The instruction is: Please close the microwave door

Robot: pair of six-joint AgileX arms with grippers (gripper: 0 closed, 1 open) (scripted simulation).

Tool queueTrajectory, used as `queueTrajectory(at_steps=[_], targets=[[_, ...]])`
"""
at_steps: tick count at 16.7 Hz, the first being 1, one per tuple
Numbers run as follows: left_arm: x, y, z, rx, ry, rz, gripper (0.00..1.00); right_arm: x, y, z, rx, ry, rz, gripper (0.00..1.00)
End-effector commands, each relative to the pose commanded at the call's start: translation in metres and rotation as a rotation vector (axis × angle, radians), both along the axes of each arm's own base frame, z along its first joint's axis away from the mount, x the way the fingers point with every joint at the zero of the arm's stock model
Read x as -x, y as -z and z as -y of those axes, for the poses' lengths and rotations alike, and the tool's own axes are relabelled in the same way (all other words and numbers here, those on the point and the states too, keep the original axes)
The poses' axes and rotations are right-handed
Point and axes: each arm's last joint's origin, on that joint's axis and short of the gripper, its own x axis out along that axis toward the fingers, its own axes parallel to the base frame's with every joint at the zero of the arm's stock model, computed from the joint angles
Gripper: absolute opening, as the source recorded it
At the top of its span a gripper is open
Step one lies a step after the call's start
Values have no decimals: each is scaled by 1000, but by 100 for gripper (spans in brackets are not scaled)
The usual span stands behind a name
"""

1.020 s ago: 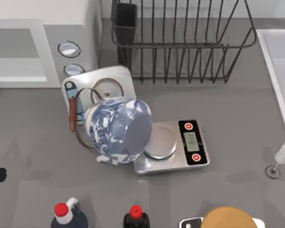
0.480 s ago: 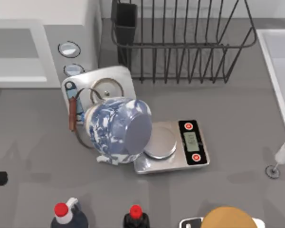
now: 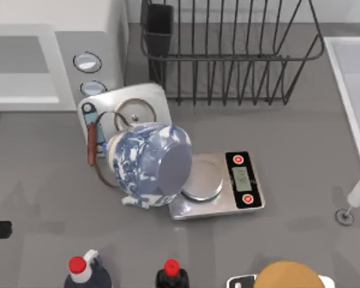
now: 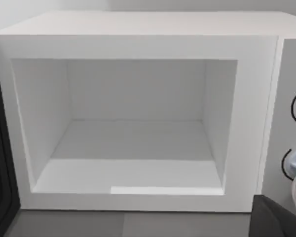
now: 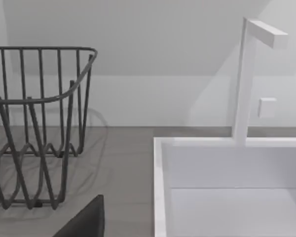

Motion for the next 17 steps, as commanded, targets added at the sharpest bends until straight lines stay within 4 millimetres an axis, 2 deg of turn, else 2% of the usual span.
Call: queueTrajectory(at_steps=[9, 11, 12, 17], targets=[[-12, 15, 0, 0, 0, 1, 0, 0, 0, 0, 0, 0, 0, 100], [-12, 15, 0, 0, 0, 1, 0, 0, 0, 0, 0, 0, 0, 100], [-11, -2, 0, 2, -1, 34, 0, 0, 0, 0, 0, 0, 0, 100], [-14, 1, -10, 2, -1, 38, 0, 0, 0, 0, 0, 0, 0, 100]])
